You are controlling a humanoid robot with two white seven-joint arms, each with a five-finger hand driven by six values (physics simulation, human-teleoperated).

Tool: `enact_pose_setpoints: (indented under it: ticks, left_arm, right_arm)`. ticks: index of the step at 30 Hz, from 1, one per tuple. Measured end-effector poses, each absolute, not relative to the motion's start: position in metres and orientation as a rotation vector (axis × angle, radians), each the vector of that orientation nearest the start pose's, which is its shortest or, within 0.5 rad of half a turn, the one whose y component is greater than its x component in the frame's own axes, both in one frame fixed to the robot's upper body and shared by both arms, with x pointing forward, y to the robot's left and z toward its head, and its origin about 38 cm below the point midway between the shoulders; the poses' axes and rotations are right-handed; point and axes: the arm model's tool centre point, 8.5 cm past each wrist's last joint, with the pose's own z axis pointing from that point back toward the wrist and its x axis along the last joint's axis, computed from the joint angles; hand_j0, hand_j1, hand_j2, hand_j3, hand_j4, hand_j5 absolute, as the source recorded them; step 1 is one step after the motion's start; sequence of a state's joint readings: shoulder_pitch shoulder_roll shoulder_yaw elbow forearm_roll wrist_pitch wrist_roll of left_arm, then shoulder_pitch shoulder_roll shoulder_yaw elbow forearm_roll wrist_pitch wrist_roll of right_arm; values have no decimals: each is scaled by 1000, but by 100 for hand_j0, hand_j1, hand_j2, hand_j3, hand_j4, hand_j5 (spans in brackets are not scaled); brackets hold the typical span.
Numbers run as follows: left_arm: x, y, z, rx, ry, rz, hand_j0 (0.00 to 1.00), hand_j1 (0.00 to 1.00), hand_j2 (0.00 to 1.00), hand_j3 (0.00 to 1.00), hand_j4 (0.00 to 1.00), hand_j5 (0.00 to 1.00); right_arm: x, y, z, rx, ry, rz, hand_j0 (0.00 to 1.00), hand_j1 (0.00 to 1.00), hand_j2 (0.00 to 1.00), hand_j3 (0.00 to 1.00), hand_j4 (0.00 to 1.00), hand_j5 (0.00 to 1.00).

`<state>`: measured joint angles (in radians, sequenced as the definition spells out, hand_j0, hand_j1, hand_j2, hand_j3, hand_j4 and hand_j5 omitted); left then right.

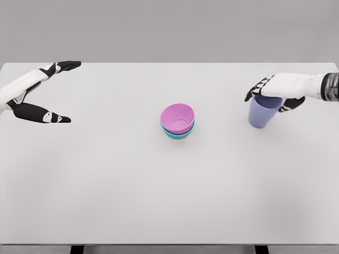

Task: Stacking bowl and cup with both arms

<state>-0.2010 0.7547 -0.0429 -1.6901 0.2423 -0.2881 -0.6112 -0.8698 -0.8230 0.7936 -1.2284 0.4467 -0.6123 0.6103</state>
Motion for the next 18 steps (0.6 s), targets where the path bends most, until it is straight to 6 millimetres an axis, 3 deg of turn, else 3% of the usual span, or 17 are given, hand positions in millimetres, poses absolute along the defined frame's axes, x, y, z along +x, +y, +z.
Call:
enact_pose_setpoints:
  ticks: [3,6,18]
  left_arm:
    - [379,354,252,27,-1766,-1207,100,100,100,100,100,100]
    - [379,353,252,24,-1769,-1204,100,100,100,100,100,100]
    - [379,350,250,14,-1780,-1193,100,100,100,100,100,100]
  right_arm:
    - [477,-331,224,-479,-1127,2187,63,63,63,63,63,63]
    - [478,-329,224,-476,-1130,2189,54,54,54,54,54,54]
    - [487,-314,254,-521,-1232,2173,54,54,54,54,54,54]
